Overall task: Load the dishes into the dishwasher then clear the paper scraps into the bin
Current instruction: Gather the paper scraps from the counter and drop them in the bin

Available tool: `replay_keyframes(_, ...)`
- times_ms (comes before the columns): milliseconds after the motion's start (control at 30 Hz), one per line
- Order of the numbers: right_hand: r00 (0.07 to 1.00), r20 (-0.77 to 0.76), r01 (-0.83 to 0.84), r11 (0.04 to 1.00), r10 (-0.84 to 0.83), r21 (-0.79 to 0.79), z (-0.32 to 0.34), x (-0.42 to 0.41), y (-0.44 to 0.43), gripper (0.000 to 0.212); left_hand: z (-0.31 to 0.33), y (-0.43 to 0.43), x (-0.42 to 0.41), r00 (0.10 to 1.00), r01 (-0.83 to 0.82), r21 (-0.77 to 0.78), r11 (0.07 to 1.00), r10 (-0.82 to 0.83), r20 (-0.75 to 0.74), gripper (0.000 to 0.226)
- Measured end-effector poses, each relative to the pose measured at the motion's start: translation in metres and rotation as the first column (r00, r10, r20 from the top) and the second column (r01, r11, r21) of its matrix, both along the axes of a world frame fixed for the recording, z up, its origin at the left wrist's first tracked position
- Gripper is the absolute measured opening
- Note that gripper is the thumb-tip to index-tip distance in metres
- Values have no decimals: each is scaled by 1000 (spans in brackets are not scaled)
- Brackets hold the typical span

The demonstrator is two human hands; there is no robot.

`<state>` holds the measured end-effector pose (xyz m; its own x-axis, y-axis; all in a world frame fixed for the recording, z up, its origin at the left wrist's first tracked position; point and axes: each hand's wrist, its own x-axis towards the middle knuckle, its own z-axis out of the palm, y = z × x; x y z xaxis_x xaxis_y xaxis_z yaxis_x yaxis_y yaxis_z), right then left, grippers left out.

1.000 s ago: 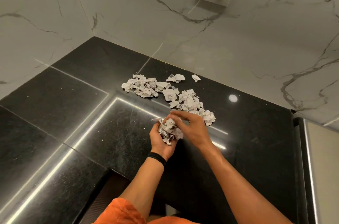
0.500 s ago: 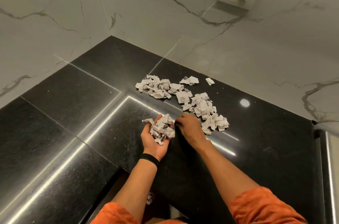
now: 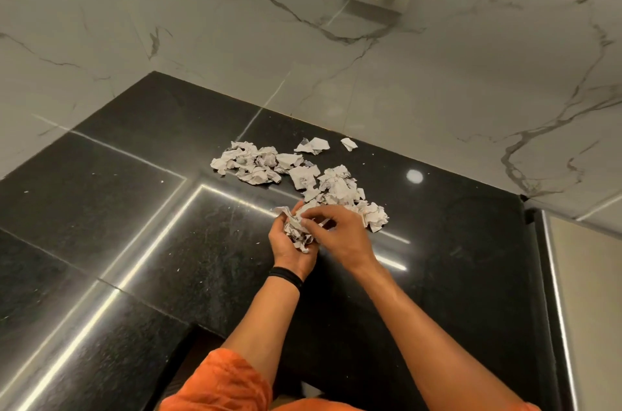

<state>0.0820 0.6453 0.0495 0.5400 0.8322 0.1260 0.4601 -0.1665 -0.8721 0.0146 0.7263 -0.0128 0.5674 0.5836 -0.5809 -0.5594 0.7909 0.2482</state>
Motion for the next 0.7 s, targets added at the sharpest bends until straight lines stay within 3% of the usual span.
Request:
replay_keyframes(67,1000,19,7,1000,-7,-16,1,3,-5,13,3,-2,4,1000,15,-3,1000,-15,17,46)
replay_keyframes(167,975,-78,212,977,-209,30,-5,22,-14,11,3,-4,8,999,-1,-30,1000,2,44,47)
replay_keyframes(267,940,25,341,933,-340,-115,-18,49,-27,12,0,-5,5,999,-22,-49,999,24,44,49)
replay_keyframes(333,950,144,307,917,-278,-254,-28,56,-35,17,-3,-4,2,999,-26,-52,998,28,34,48)
replay_keyframes(433,953,299,170,900,-47,-401,-47,47,-39,28,-6,-2,0,1000,-21,-50,999,22,12,47)
replay_keyframes(533,906,423,146,910,35,-387,-60,37,-41,26,-6,-2,-1,1000,-13,-50,999,13,10,46)
replay_keyframes(700,873,482,135,913,73,-384,-60,37,-55,15,-9,0,-1,1000,-3,-25,1000,3,-16,46)
